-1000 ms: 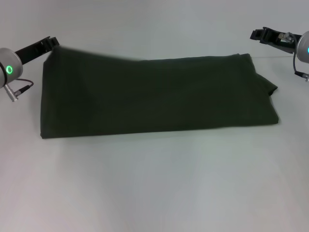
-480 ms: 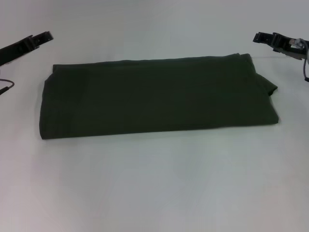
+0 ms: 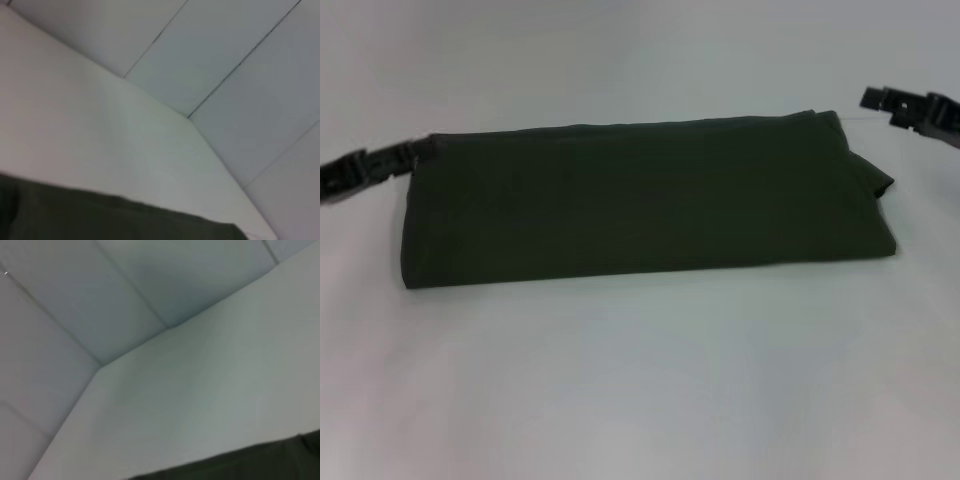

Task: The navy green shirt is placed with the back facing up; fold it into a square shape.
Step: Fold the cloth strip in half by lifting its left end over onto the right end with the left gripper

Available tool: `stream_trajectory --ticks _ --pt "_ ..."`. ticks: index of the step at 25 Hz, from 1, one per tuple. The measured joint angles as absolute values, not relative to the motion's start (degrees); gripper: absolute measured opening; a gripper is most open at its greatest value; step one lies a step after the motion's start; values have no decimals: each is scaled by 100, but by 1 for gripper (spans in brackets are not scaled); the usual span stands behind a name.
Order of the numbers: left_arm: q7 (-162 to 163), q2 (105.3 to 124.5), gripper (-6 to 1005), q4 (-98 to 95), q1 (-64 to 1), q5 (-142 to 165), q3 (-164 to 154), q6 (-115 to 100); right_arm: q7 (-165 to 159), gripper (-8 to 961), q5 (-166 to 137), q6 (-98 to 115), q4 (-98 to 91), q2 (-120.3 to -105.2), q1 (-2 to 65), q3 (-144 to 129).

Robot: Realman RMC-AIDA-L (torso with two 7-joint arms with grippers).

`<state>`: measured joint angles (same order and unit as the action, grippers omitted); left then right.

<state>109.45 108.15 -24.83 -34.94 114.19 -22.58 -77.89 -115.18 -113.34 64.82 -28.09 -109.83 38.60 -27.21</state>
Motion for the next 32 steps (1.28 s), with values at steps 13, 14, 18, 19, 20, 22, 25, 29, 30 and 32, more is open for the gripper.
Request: stream_trajectory --ticks 13,14,18,19,20,22,25,29,30,32 --pt "12357 10873 712 -2490 -3175 11876 -2706 -6945 -11501 787 -11381 6965 -2811 -10808 3598 -3073" --pt "12357 10889 711 -2485 -3171 11880 -2717 -6888 -11500 787 -11381 6981 -2810 -10808 3595 -3099" --pt "12341 10921 708 -2372 -3189 11890 -2948 -6581 -11499 787 -11381 6994 -2802 -10808 3575 -3159" --pt "12341 10929 708 -2358 -3198 11891 -3031 -6514 -11498 787 -11381 6995 -2797 -10809 3569 -3176" --pt "12341 10937 708 -2357 -3201 11891 -3061 -6481 -11497 787 -11381 6995 -2793 -10811 3562 -3191" --pt "12341 10958 709 -2355 -3205 11892 -3085 -6429 -11494 787 -11381 6996 -2788 -10819 3549 -3211" --pt "12330 10967 709 -2355 -3211 11892 -3119 -6371 -11489 787 -11380 6998 -2782 -10826 3544 -3240" --pt "12329 10997 708 -2347 -3229 11892 -3219 -6203 -11488 787 -11378 7000 -2780 -10827 3542 -3267" --pt "12327 11016 708 -2345 -3235 11892 -3241 -6156 -11487 787 -11377 6999 -2781 -10827 3542 -3269" --pt "12322 11047 708 -2345 -3251 11892 -3288 -6051 -11487 787 -11376 6998 -2786 -10827 3542 -3270"
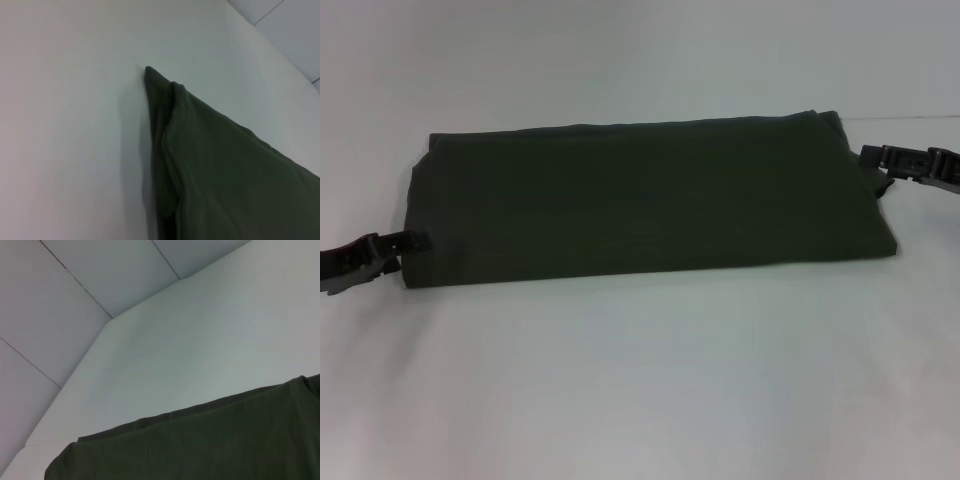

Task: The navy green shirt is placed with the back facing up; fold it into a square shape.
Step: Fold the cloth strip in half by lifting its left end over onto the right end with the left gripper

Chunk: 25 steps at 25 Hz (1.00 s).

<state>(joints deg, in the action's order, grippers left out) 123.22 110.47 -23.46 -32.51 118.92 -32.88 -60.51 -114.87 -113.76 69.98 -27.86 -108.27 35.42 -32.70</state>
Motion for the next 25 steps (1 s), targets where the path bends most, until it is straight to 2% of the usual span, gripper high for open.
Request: stream_trajectory --ticks 5,17,25 --pt "12310 11114 709 -2344 -3299 11892 -3461 -5844 -11465 787 -11373 6992 -2778 -10826 3541 -3270" --pt "12354 11051 709 -2354 -3252 11882 -3485 -5811 -11432 787 -11372 6954 -2748 -10827 3545 -3269" --pt "12354 11104 709 -2287 -3290 11883 -3543 -5796 -11434 787 -11373 6951 -2748 -10834 3551 -3269"
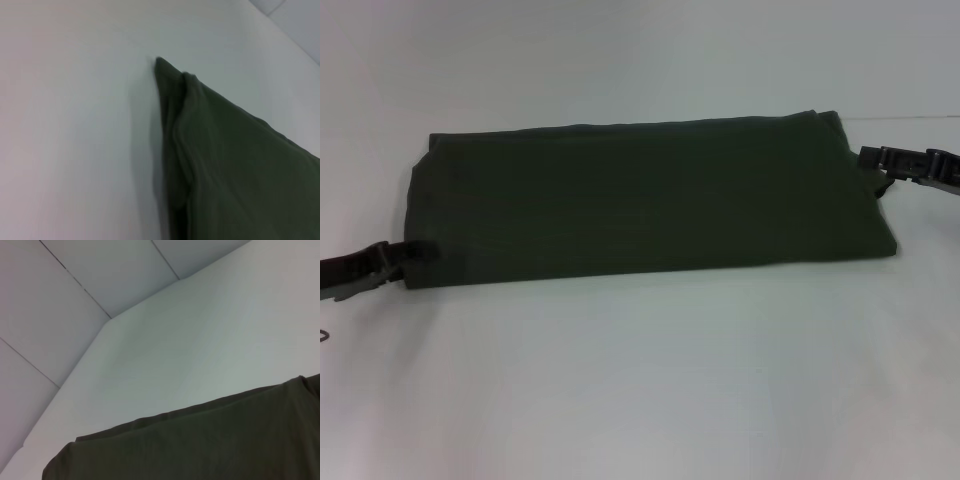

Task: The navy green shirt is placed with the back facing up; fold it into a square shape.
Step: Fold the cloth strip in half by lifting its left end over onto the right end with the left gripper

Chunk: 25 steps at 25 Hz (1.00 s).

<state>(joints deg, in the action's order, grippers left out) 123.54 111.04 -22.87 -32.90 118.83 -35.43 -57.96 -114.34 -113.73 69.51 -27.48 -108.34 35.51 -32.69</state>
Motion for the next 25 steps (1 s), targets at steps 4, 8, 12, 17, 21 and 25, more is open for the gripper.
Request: stream_trajectory --ticks 4,8,12,17,21,25 --pt "12355 11128 708 -2276 -3302 11865 -3533 -5910 -11434 786 -11373 6955 -2749 -10835 3550 -3269" --pt "12377 11129 706 -2276 -3319 11848 -3506 -6132 -11435 786 -11373 6957 -2751 -10833 3547 -3269" --pt "12417 11128 704 -2288 -3324 11831 -3486 -6189 -11434 786 -11373 6955 -2752 -10830 3545 -3269" --pt "12415 11126 704 -2293 -3330 11859 -3500 -6038 -11434 786 -11373 6955 -2751 -10838 3542 -3269" --pt "12389 11119 704 -2292 -3339 11866 -3522 -5880 -11434 786 -11373 6959 -2751 -10838 3541 -3269" --pt "12396 11102 704 -2277 -3386 11875 -3581 -5818 -11434 786 -11373 6968 -2751 -10836 3542 -3269"
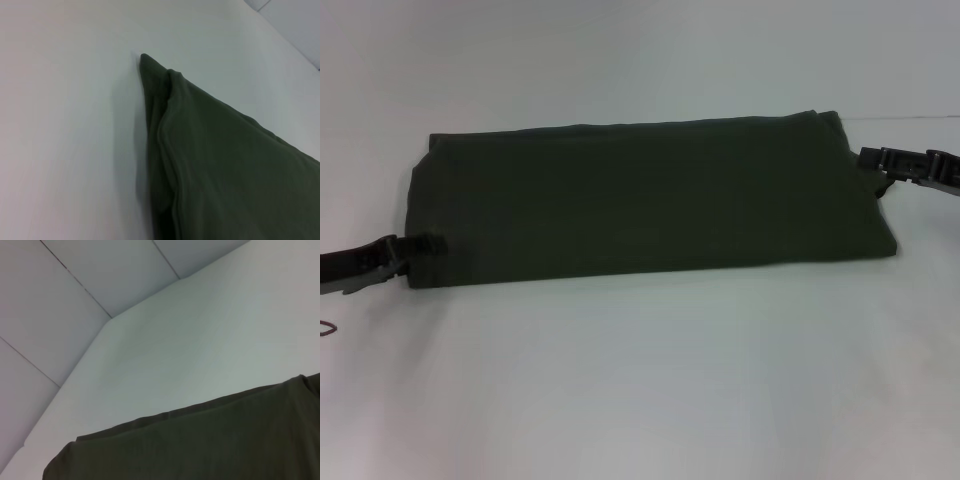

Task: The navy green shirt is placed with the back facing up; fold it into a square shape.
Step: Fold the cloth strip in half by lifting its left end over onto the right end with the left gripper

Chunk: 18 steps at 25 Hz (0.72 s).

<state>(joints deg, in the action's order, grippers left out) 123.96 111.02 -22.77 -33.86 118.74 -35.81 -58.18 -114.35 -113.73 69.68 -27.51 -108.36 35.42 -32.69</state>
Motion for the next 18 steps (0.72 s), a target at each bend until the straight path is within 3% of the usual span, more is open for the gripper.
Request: stream_trajectory --ticks 18 --pt "12437 11020 703 -2040 -3466 11883 -3612 -5798 -11453 787 -11373 6955 -2764 -10835 3587 -3269"
